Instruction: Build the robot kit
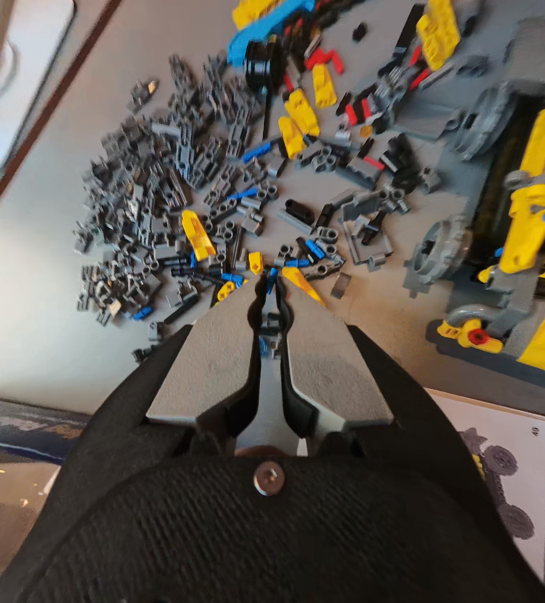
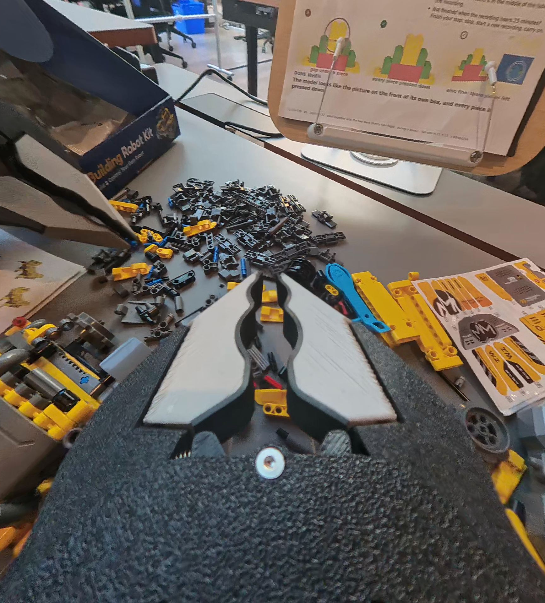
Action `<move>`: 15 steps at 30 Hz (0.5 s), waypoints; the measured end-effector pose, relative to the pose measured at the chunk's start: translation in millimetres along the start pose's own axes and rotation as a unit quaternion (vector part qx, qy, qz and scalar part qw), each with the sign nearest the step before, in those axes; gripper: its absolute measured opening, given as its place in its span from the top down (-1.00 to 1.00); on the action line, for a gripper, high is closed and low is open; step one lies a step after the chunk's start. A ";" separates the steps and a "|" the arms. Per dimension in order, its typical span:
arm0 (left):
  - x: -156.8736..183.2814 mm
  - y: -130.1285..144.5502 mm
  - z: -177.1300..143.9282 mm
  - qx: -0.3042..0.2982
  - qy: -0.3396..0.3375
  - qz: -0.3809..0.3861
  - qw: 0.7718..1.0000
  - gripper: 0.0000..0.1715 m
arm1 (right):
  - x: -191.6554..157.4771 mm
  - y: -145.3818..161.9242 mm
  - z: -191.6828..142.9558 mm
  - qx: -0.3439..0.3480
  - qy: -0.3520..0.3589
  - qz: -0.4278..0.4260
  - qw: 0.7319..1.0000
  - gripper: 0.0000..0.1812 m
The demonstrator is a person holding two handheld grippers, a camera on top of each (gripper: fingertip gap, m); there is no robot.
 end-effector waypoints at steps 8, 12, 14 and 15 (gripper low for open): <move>45.6 -57.1 -52.4 0.270 -0.019 0.176 0.947 1.00 | -76.5 -28.9 -22.1 0.092 -0.297 -0.018 0.950 0.94; 61.7 -67.9 -60.7 0.298 -0.074 0.237 0.922 1.00 | -91.5 -21.2 -12.6 0.055 -0.277 -0.070 0.957 0.92; 65.1 -69.9 -62.1 0.299 -0.100 0.257 0.913 0.99 | -92.1 -24.2 -15.9 0.067 -0.286 -0.064 0.954 0.92; 66.4 -70.8 -62.8 0.300 -0.111 0.266 0.909 1.00 | -90.4 -26.1 -17.6 0.074 -0.285 -0.060 0.954 0.91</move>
Point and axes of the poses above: each gripper's, where its closed fingertips meet, z out along the fingers, y out of its underside, x = y × z across the jaws, the point moved 5 cm from there along -z, back along the fingers, and after that the axes turned 1 degree about -y, right-handed, at the moved point
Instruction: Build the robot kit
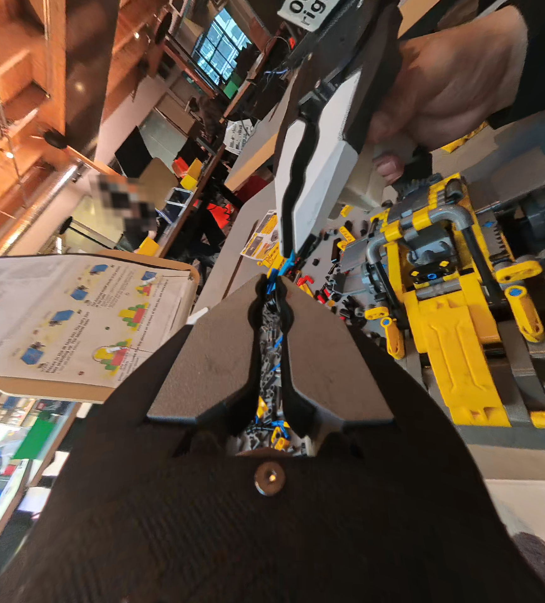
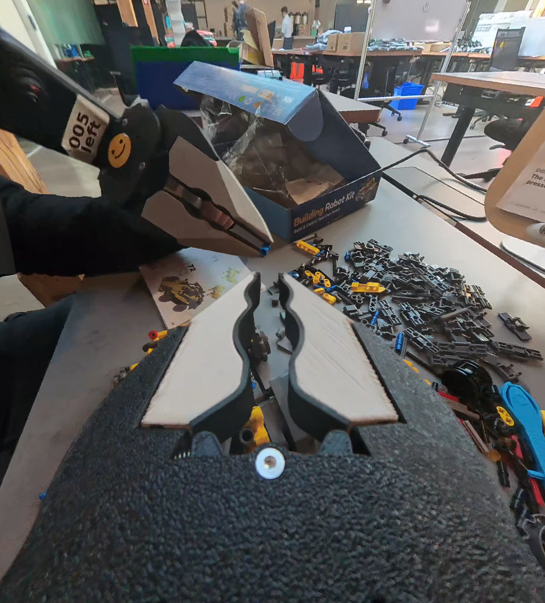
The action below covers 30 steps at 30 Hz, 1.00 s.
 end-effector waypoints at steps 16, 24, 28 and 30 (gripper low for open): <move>13.1 -15.3 6.6 -0.013 -0.059 0.101 0.993 0.99 | -10.6 -9.7 -1.7 0.011 0.004 -0.037 0.999 0.94; 14.3 -15.6 5.8 -0.013 -0.057 0.098 0.993 0.99 | -11.2 -9.8 -1.6 0.007 0.009 -0.041 0.999 0.99; 14.0 -16.2 5.1 -0.011 -0.055 0.089 0.994 0.99 | -10.8 -10.2 -2.2 0.009 0.013 -0.042 0.999 0.99; 14.3 -16.5 4.9 -0.011 -0.053 0.089 0.995 1.00 | -9.2 -9.7 -2.9 0.008 0.014 -0.036 0.999 0.99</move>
Point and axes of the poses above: each gripper's, where its closed fingertips meet, z out along the fingers, y out of its underside, x = y × z across the jaws, the point moved 5 cm from there along -z, back along the fingers, and after that the axes turned 1 degree about -y, right-handed, at the moved point
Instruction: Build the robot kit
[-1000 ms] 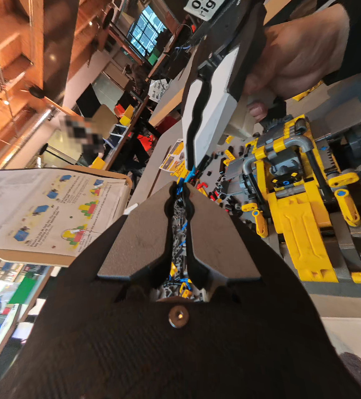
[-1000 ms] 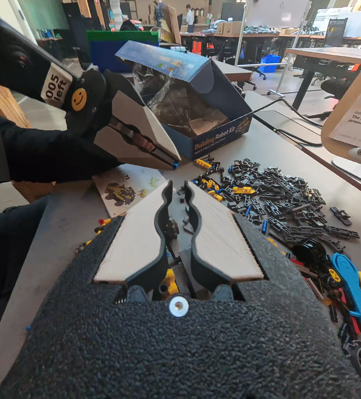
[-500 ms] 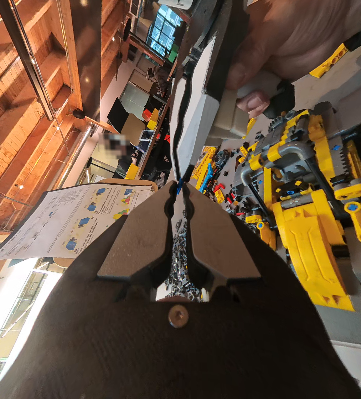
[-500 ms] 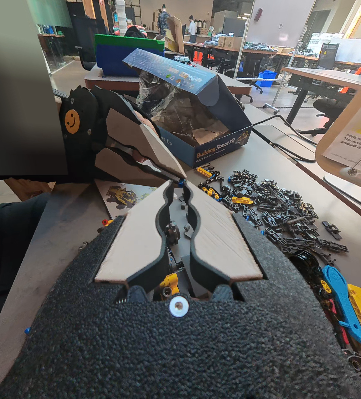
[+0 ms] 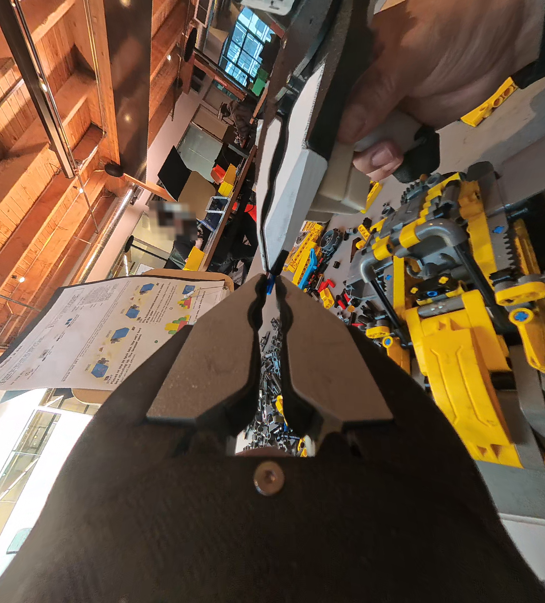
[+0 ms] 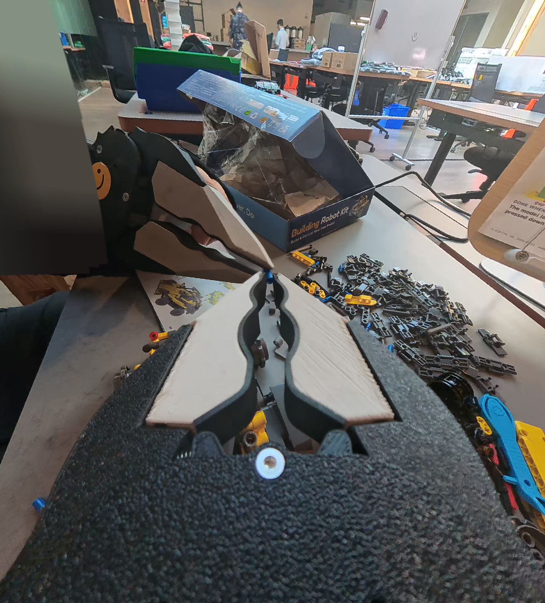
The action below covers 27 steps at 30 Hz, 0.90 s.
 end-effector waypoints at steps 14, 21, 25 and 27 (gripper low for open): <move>5.0 -6.4 -5.3 0.038 0.025 0.003 0.999 1.00 | -3.3 2.6 -3.8 0.009 -0.061 0.047 0.997 0.98; 1.7 -16.6 -10.7 0.088 0.033 -0.034 0.995 1.00 | -9.9 -4.6 -11.2 0.037 -0.114 0.080 0.990 0.94; 2.6 -21.2 -11.5 0.104 0.038 -0.039 0.993 1.00 | -14.6 -6.5 -12.7 0.045 -0.138 0.088 0.986 0.90; 3.3 -21.7 -11.5 0.104 0.038 -0.035 0.993 1.00 | -15.0 -6.4 -12.6 0.044 -0.136 0.086 0.986 0.91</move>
Point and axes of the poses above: each gripper's, where its closed fingertips meet, z out along the fingers, y out of its underside, x = y × z across the jaws, the point moved 5 cm from there along -z, back along the fingers, and after that the axes turned 1 degree about -y, right-handed, at the moved point
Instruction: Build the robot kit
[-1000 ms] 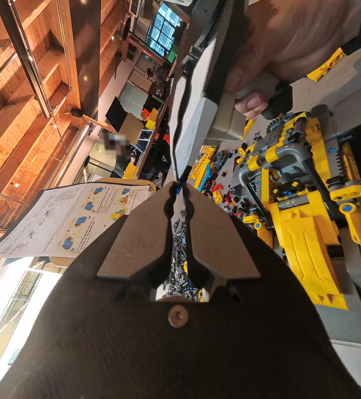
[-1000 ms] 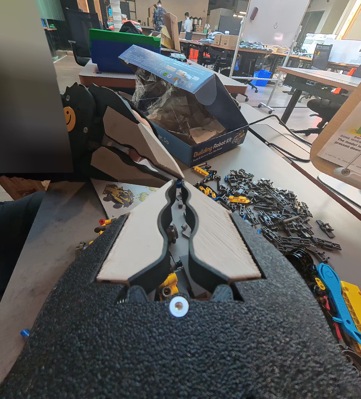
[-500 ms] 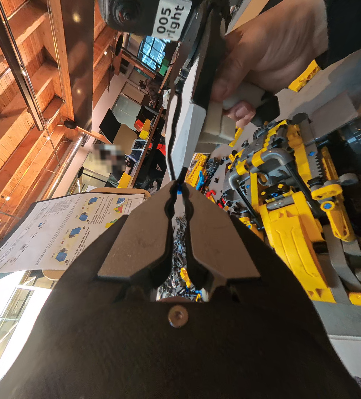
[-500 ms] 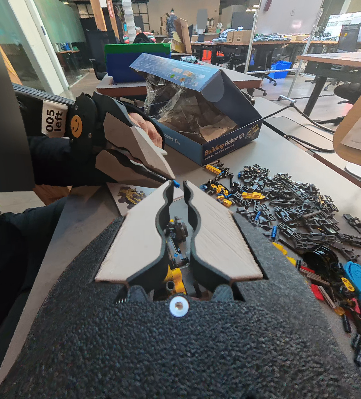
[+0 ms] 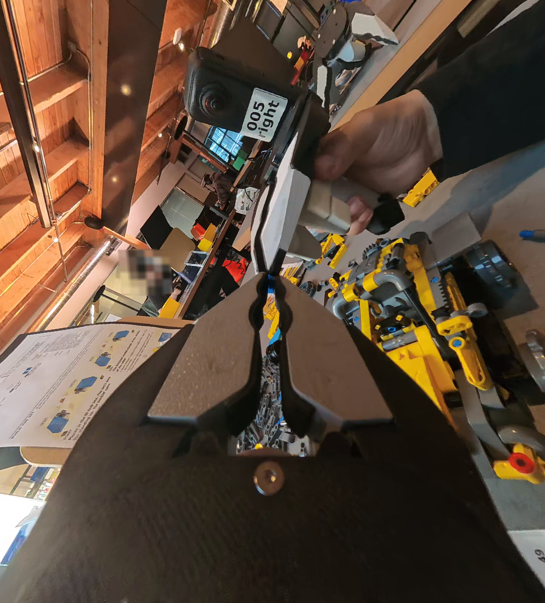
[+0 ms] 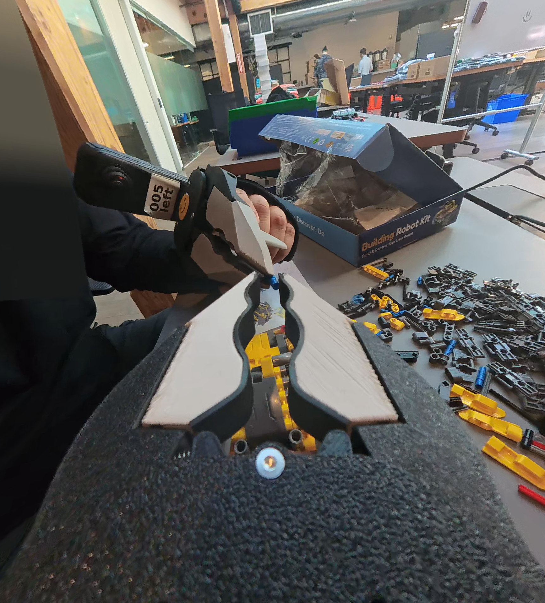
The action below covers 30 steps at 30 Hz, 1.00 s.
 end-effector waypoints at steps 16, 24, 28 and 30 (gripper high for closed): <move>-1.6 10.0 3.2 -0.021 0.002 -0.017 1.000 1.00 | 16.0 0.7 -9.3 -0.002 0.061 0.001 0.998 1.00; -18.2 84.7 11.3 -0.213 0.023 -0.210 0.954 1.00 | 41.1 -6.2 -39.9 0.048 0.157 0.032 0.986 1.00; 4.4 107.6 11.6 -0.268 0.124 -0.319 0.901 1.00 | 49.5 -2.5 -44.9 0.050 0.180 0.051 0.981 1.00; 15.1 114.8 13.1 -0.294 0.157 -0.339 0.880 0.93 | 51.1 -3.1 -46.4 0.055 0.186 0.055 0.980 1.00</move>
Point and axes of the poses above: each gripper's, where its closed fingertips meet, z out along the fingers, y out of its underside, x = y × z across the jaws, the point moved 5 cm from there along -z, back along the fingers, and after that the axes turned 1 degree about -y, right-handed, at the moved point
